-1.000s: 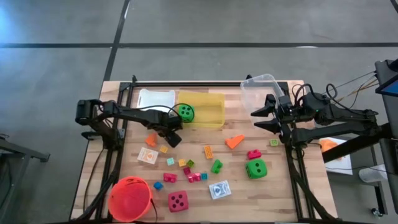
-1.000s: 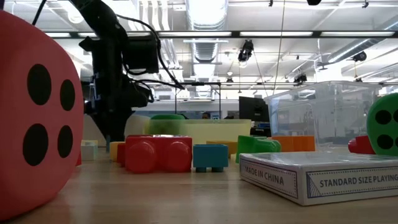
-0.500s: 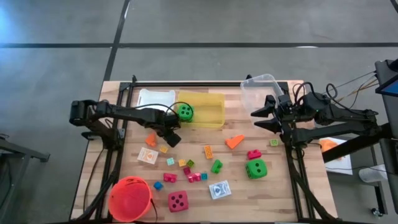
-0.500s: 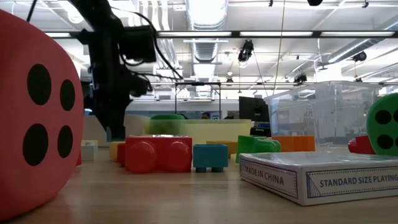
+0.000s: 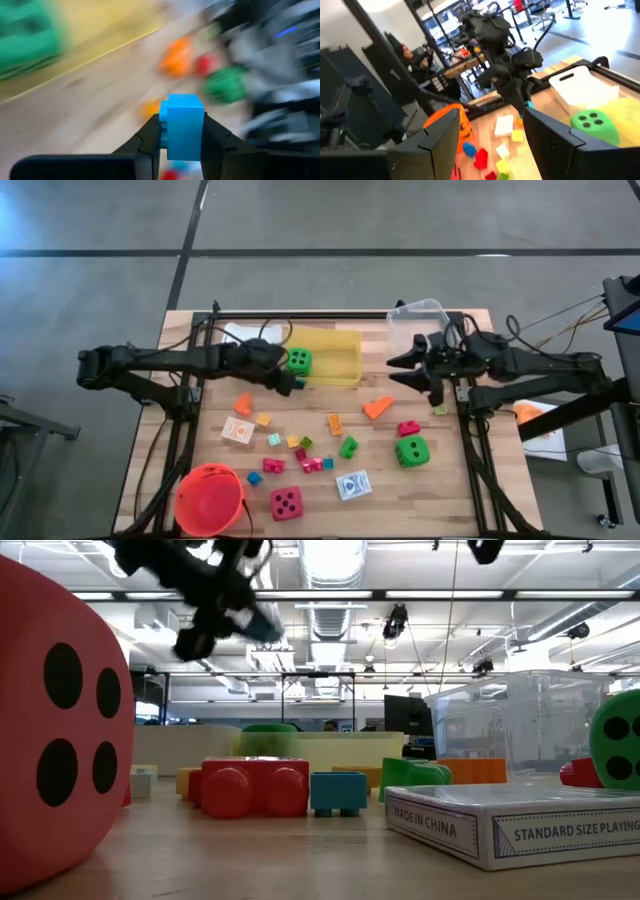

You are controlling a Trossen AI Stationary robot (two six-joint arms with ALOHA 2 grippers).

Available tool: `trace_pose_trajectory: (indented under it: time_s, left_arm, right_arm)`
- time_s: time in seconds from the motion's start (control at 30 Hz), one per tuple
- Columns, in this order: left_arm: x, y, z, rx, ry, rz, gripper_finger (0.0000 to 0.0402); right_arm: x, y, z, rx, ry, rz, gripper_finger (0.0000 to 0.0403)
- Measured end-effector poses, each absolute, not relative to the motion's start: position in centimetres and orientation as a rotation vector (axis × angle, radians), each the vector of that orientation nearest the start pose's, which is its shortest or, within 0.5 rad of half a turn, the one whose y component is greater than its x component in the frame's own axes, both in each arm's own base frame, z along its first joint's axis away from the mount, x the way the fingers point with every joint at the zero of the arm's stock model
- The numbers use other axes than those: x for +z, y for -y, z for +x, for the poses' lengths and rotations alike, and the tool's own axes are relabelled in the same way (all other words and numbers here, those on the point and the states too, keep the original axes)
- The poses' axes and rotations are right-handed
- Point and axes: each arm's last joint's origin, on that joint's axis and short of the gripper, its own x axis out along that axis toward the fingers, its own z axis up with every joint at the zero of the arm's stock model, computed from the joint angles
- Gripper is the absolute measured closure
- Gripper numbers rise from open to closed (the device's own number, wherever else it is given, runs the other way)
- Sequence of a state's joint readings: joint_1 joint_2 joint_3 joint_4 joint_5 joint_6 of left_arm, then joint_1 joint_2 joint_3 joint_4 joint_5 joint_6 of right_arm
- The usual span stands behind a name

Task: Pick & Place Toys
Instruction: Put the top blue game piece into the transparent bin

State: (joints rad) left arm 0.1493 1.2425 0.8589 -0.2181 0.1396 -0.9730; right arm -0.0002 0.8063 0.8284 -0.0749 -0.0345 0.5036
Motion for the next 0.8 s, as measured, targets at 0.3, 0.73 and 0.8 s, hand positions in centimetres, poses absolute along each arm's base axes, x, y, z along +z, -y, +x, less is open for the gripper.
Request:
trace_pose_trajectory:
  time_s: [0.3,0.73,0.8]
  left_arm:
    - [29.4,-3.7,27.7,0.117,-0.216,-1.102,0.0321]
    - [30.1,-3.8,27.8,0.127,-0.126,-1.362,0.0321]
    - [30.3,-3.8,27.8,0.120,-0.103,-1.388,0.0321]
  right_arm:
    - [34.3,0.0,21.9,0.008,-0.039,0.762,0.0190]
    - [36.4,-1.1,28.1,-0.070,-0.178,0.218,0.0190]
    - [36.8,-1.7,29.0,-0.128,-0.281,0.061,0.0190]
